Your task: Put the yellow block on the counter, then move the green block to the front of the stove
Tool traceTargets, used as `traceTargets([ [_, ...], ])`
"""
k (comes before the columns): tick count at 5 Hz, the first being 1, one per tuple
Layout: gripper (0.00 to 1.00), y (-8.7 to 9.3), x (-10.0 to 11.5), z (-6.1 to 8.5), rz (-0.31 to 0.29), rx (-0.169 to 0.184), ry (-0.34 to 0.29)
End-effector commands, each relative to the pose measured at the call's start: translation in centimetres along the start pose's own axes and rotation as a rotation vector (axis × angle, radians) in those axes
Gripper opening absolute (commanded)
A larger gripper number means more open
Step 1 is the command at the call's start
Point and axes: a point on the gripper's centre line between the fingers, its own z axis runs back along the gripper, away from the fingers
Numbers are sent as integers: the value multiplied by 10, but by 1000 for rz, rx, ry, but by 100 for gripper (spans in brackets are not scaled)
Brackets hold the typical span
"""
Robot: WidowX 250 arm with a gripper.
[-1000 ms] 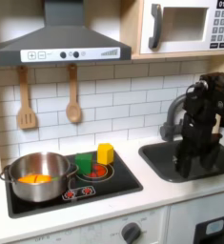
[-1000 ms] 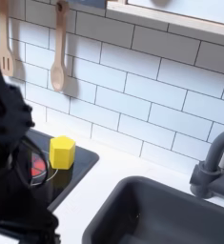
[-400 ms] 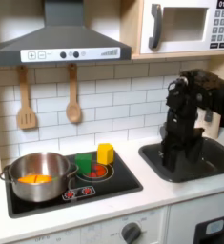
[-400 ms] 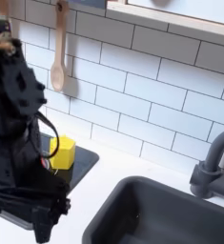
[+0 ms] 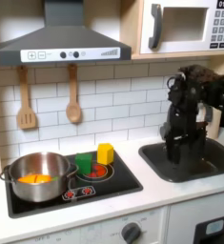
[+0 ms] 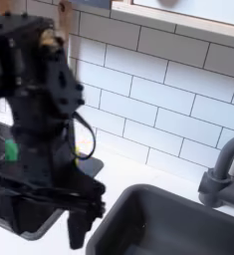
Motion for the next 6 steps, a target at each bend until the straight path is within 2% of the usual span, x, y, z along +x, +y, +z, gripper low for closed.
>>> traceTargets([
  [1, 100, -3, 20, -6, 27, -20, 13],
  [3, 100, -8, 41, -8, 20, -19, 10],
  [6, 100, 0, 66, -11, 29, -17, 3],
])
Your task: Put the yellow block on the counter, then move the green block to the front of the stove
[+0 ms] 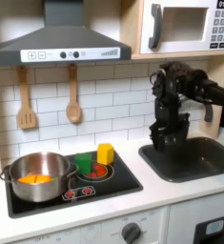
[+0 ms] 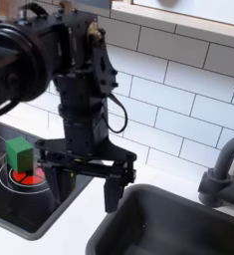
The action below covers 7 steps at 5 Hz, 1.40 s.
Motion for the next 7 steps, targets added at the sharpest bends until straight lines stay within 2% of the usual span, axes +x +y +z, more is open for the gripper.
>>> traceTargets([
  [1, 100, 14, 17, 0, 46, 2, -11],
  [7, 100, 12, 16, -1, 41, 3, -6],
])
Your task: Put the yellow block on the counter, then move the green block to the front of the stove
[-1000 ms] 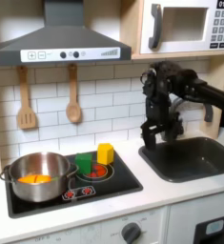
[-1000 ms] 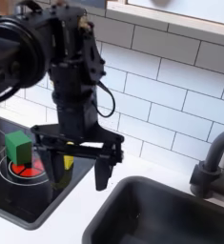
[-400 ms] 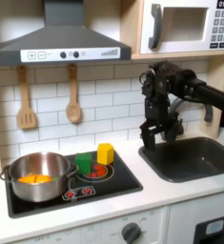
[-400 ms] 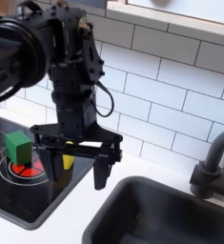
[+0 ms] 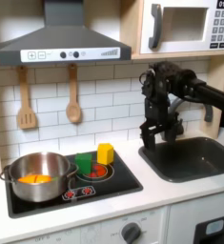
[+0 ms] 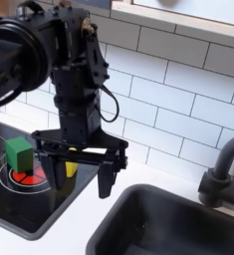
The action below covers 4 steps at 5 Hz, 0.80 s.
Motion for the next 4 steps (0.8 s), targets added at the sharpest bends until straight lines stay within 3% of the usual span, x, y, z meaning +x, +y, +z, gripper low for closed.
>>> traceTargets([
  [1, 100, 3, 10, -11, 50, 21, -14],
  [4, 100, 0, 61, -13, 143, 18, -58],
])
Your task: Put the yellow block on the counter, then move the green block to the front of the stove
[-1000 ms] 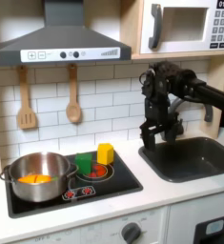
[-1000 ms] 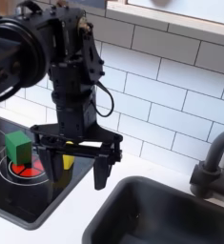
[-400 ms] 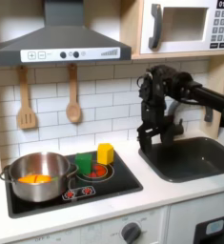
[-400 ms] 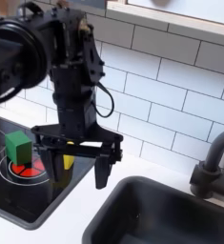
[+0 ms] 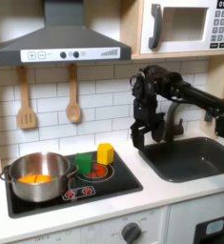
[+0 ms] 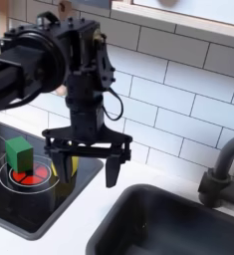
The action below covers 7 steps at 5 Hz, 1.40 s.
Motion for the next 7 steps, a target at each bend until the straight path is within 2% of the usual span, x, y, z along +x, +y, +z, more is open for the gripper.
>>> traceTargets([
  [1, 100, -9, 42, 4, 70, -14, -52],
  [2, 100, -9, 62, 3, 110, -6, -66],
  [3, 100, -8, 76, 1, 141, 17, -87],
  [4, 100, -3, 81, 3, 168, 33, -99],
  [5, 100, 1, 71, 8, 157, 70, -36],
  [6, 100, 5, 62, 13, 155, 75, -32],
  [7, 100, 6, 60, 8, 137, 74, -5],
])
